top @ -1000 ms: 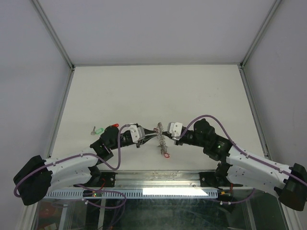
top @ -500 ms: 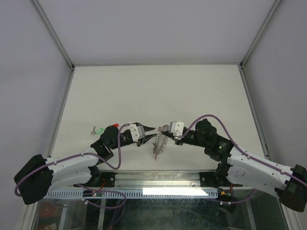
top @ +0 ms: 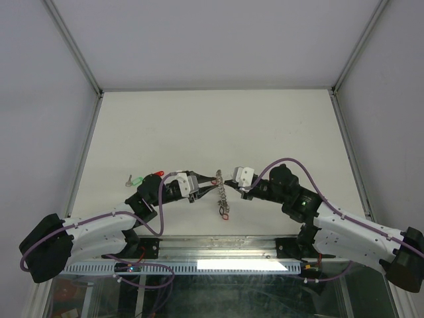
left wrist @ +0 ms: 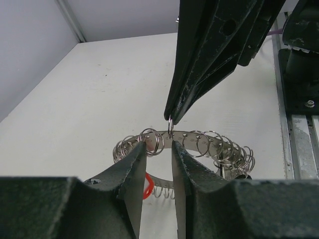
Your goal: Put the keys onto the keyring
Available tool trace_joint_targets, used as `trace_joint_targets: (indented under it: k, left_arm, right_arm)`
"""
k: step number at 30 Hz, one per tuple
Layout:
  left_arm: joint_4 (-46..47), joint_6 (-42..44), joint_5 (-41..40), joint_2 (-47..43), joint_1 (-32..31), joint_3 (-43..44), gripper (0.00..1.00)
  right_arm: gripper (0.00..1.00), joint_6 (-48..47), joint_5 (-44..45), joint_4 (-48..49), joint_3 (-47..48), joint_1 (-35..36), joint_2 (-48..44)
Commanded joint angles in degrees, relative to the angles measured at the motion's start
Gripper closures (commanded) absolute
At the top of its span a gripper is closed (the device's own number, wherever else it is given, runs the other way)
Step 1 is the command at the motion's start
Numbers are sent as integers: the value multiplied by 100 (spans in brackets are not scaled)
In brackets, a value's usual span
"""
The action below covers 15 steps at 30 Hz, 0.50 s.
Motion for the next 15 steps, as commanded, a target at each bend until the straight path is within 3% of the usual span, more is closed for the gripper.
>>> trace_joint_targets:
  k: [1, 15]
  left_arm:
    - [291, -25, 263, -159, -51, 115, 77]
    - [291, 31, 706, 46, -52, 256, 76]
  right_arm:
    - [100, -44, -81, 558, 137, 23, -142]
    - [100, -587, -354, 793, 46, 71, -244]
